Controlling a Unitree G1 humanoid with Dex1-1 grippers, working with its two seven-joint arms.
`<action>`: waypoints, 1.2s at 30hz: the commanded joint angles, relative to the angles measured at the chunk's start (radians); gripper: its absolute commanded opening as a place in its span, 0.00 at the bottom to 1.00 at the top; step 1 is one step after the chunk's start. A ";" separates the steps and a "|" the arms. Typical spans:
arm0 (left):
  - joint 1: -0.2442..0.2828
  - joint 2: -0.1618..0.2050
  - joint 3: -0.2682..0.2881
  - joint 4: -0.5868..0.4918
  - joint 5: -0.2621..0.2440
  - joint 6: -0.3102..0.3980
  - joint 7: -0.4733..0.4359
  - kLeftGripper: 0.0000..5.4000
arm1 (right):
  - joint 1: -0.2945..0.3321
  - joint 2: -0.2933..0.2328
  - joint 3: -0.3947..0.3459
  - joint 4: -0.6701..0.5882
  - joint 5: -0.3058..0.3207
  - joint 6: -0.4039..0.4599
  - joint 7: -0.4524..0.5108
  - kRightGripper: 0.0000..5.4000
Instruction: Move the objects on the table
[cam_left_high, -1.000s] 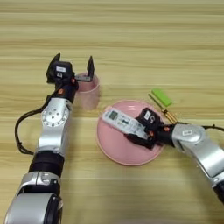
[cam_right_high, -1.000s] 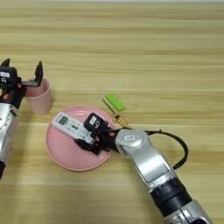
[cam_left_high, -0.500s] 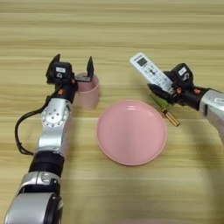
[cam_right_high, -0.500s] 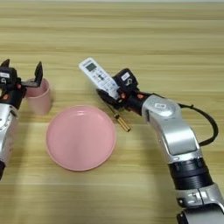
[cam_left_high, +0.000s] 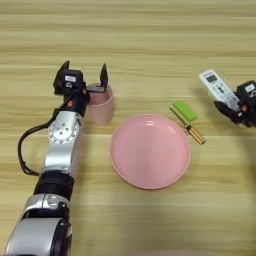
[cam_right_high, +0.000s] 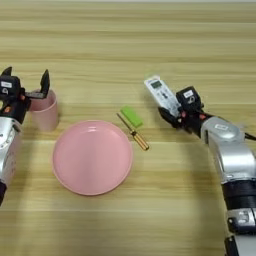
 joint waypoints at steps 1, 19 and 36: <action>-0.015 0.000 -0.002 0.007 0.010 -0.009 0.004 1.00 | -0.017 0.021 0.019 0.091 -0.014 -0.038 -0.003 0.54; -0.008 0.000 -0.006 0.000 0.009 -0.014 0.004 1.00 | -0.057 0.064 0.031 0.260 -0.043 -0.108 -0.037 0.54; -0.008 0.002 -0.005 0.001 0.009 -0.014 0.003 1.00 | -0.051 0.071 0.042 0.262 -0.045 -0.105 -0.026 0.54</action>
